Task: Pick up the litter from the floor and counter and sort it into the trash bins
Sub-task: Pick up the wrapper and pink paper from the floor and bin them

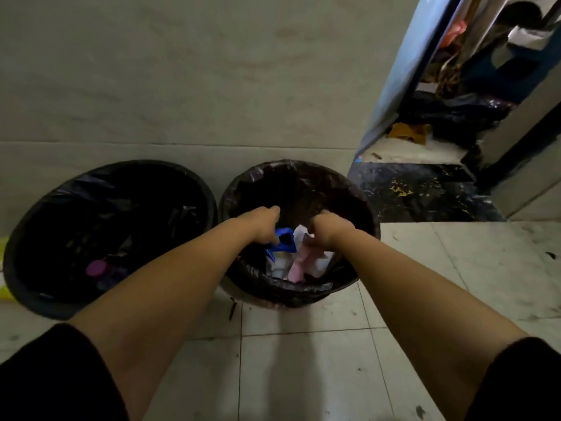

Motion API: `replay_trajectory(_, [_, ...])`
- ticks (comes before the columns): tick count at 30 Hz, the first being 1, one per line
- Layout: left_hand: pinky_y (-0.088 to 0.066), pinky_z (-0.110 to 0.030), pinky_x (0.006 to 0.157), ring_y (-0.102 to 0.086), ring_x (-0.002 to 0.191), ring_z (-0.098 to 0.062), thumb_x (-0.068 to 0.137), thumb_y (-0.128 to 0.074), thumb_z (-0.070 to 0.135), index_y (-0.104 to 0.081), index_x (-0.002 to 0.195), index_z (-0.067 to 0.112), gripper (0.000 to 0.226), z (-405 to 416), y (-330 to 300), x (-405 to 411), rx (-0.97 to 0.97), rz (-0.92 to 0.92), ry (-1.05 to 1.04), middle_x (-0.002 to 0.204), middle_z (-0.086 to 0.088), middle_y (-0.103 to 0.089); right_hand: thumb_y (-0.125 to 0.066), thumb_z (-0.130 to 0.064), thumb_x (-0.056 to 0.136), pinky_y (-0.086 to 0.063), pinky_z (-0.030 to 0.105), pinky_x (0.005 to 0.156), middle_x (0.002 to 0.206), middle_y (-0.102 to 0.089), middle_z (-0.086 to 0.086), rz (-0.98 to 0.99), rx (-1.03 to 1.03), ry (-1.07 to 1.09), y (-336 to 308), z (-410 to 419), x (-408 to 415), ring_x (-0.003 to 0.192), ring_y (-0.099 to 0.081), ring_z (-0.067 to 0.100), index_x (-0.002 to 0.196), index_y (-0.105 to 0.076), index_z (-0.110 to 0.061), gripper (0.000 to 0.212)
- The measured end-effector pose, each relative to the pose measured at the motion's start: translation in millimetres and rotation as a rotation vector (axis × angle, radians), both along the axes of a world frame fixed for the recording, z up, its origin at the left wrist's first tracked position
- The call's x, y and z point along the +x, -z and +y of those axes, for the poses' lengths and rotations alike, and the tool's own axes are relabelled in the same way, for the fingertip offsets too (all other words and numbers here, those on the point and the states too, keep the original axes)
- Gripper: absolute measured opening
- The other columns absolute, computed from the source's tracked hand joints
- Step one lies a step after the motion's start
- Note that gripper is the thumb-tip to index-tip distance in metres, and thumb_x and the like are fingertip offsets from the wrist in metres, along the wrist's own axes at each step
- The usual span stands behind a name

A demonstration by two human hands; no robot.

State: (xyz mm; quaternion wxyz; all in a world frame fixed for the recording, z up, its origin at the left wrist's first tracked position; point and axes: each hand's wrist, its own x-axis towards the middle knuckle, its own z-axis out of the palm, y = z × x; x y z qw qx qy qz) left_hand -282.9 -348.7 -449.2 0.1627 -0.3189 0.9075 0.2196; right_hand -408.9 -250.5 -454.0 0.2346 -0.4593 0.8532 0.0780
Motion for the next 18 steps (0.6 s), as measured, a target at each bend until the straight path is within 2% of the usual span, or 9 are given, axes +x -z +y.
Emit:
replay_trajectory(3, [-0.049,-0.043,0.094,-0.056,0.109,-0.032,0.081,-0.072,0.03,-0.043,0.13,0.011,0.06,-1,-19,4,0.05,0.074,-0.031,0.125,-0.015,-0.051,-0.062,-0.04,0.084,-0.047,0.046,0.097,0.127,-0.049,0.014,0.018,-0.015,-0.032,-24,10,-1,0.113,-0.052,0.035,0.123,-0.057,-0.014,0.047])
replay_trajectory(6, [-0.049,-0.042,0.092,-0.056,0.106,-0.03,0.082,-0.07,0.03,-0.044,0.129,0.01,0.057,2,-73,7,0.064,0.085,-0.041,0.124,-0.016,-0.053,-0.06,-0.042,0.085,-0.048,0.049,0.096,0.126,-0.05,0.015,-0.018,-0.009,-0.055,-87,14,-6,0.112,-0.053,0.035,0.121,-0.057,-0.014,0.046])
replay_trajectory(8, [-0.047,-0.039,0.089,-0.055,0.105,-0.028,0.085,-0.068,0.03,-0.044,0.129,0.009,0.054,6,-125,7,0.095,0.077,-0.059,0.124,-0.016,-0.054,-0.059,-0.045,0.085,-0.049,0.049,0.095,0.124,-0.054,0.015,-0.017,-0.01,-0.073,-139,18,-13,0.112,-0.054,0.034,0.119,-0.057,-0.013,0.046])
replay_trajectory(12, [-0.049,-0.04,0.093,-0.056,0.112,-0.029,0.088,-0.065,0.032,-0.044,0.129,0.009,0.052,18,-243,11,0.172,0.08,-0.129,0.126,-0.013,-0.055,-0.057,-0.047,0.086,-0.048,0.048,0.096,0.127,-0.055,0.016,-0.03,-0.03,-0.065,-253,26,-20,0.114,-0.054,0.034,0.123,-0.054,-0.013,0.05])
replay_trajectory(15, [-0.043,-0.033,0.08,-0.057,0.104,-0.028,0.088,-0.066,0.032,-0.045,0.127,0.008,0.05,32,-330,16,0.208,0.113,-0.154,0.115,-0.009,-0.057,-0.056,-0.049,0.086,-0.048,0.048,0.096,0.127,-0.055,0.016,-0.031,-0.034,-0.017,-337,42,-14,0.115,-0.054,0.034,0.124,-0.052,-0.014,0.052])
replay_trajectory(18, [-0.04,-0.03,0.077,-0.059,0.103,-0.031,0.086,-0.067,0.032,-0.046,0.126,0.006,0.052,49,-407,25,0.188,0.153,-0.169,0.116,-0.018,-0.061,-0.054,-0.049,0.086,-0.049,0.048,0.094,0.124,-0.055,0.018,-0.086,-0.046,0.053,-409,65,2,0.112,-0.054,0.036,0.122,-0.052,-0.012,0.052])
